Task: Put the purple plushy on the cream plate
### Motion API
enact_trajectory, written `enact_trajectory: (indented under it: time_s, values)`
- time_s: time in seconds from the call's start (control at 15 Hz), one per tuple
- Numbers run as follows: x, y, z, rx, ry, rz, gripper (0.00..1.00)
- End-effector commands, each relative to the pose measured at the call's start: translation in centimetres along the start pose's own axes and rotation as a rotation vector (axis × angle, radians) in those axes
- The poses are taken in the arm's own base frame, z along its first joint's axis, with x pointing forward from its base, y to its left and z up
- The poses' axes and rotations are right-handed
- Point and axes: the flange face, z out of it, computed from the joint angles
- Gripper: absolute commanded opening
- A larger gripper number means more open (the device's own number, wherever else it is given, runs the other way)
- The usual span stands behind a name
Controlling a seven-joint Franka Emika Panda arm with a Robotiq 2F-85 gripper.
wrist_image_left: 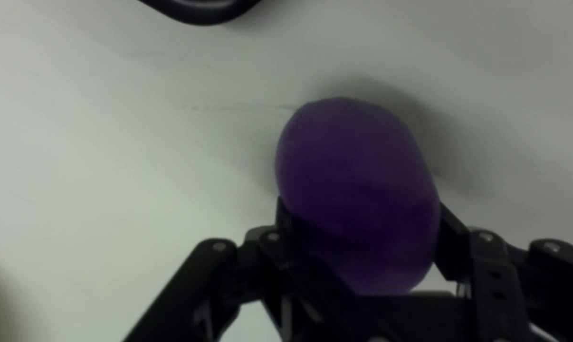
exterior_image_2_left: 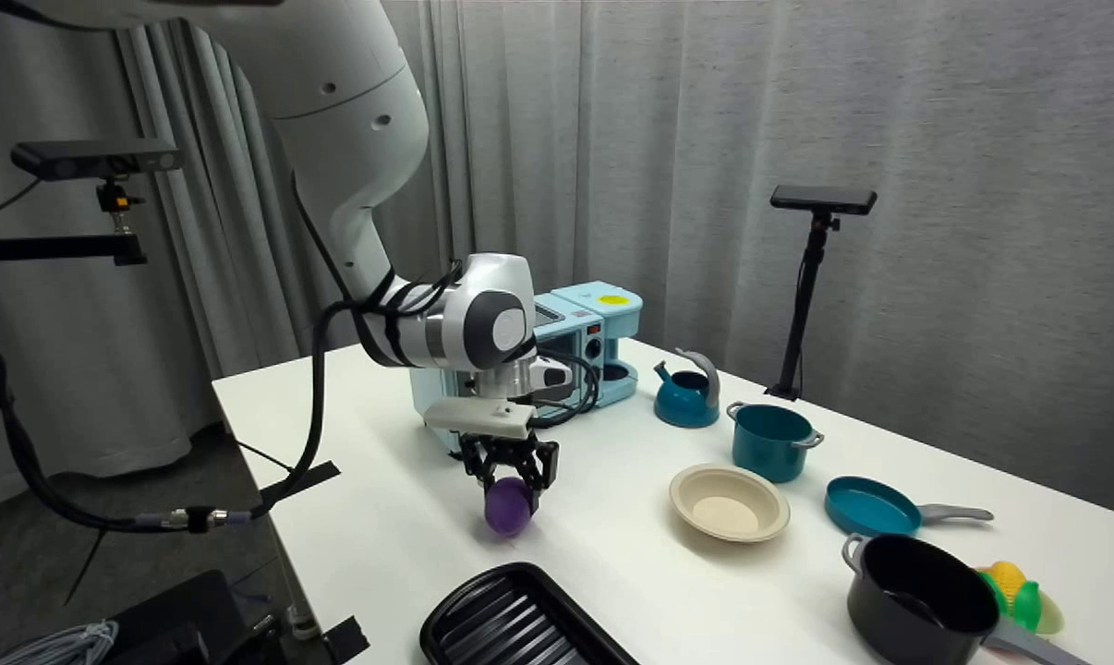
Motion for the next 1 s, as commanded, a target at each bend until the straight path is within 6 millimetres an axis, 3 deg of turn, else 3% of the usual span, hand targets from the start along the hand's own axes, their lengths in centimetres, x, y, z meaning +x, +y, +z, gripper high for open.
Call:
enact_trajectory:
  time_s: [0.0, 0.27, 0.53, 0.67, 0.93]
  values:
    - [0.8, 1.1, -0.9, -0.029, 0.036, 0.015, 0.37]
    - [1.6, 3.9, -3.1, -0.043, 0.083, 0.077, 0.12]
    - [3.2, 7.9, -7.3, -0.056, 0.182, 0.161, 0.05]
    - [4.2, 9.7, -9.2, -0.066, 0.226, 0.205, 0.06]
    - [6.4, 13.0, -11.2, -0.092, 0.284, 0.302, 0.06]
